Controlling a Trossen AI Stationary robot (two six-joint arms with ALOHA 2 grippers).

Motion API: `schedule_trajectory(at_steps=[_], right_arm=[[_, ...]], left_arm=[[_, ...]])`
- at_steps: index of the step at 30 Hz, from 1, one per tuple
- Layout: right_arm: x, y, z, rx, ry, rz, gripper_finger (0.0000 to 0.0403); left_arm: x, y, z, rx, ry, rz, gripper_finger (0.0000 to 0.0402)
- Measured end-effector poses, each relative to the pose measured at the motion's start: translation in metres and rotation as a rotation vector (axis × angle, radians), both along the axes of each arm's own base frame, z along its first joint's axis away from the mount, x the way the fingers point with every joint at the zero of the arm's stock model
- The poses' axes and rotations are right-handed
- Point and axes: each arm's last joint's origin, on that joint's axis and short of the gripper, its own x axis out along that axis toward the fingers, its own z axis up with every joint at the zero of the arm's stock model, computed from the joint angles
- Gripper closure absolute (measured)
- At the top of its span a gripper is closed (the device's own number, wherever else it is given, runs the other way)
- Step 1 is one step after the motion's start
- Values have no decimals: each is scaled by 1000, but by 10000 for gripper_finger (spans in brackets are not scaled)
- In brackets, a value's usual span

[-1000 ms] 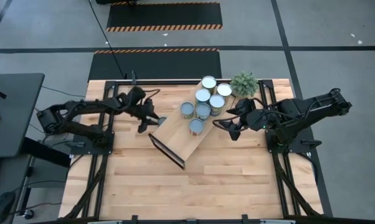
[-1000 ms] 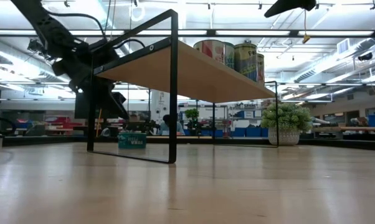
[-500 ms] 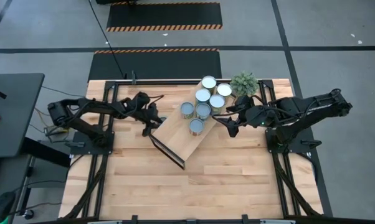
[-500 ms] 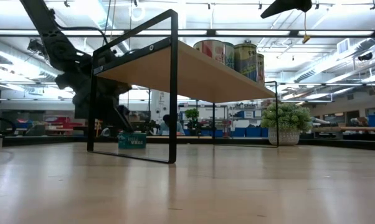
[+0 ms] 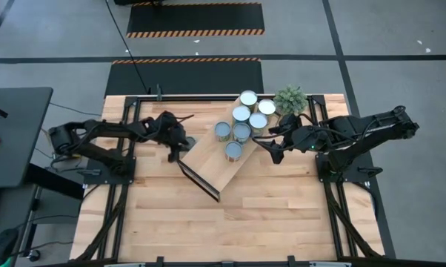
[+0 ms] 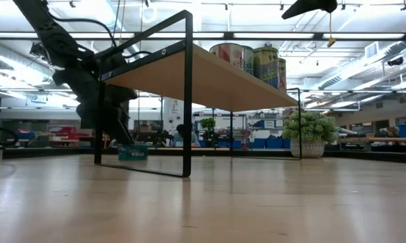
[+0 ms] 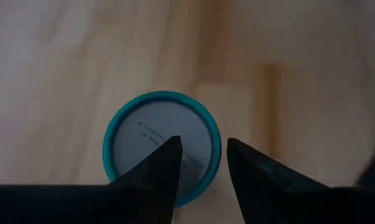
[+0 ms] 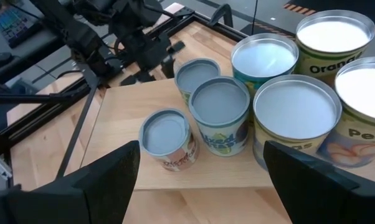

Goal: Pick and place cans onto a shelf
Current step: Put the canned tuna on the shelf

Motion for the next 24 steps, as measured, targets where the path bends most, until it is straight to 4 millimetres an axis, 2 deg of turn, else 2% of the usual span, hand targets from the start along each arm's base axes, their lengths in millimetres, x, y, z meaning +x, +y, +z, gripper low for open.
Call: schedule_trajectory(at_steps=[4, 10, 14, 17, 20, 24], right_arm=[[0, 0, 0, 5, 1, 7, 54], [0, 1, 0, 4, 5, 17, 54], [0, 1, 0, 7, 6, 21, 54], [1, 1, 0, 10, 3, 36, 54], [1, 2, 1, 11, -4, 43, 54], [1, 4, 1, 12, -5, 51, 54]], left_arm=[[-10, -2, 7, 59, 76, 69, 260], [-20, -7, 17, 31, 100, 126, 260], [-14, -3, 45, 39, 18, 181, 260], [-14, -2, 57, 38, 51, 210, 257], [-13, -2, 64, 35, 61, 204, 234], [-14, -2, 60, 41, 101, 172, 163]])
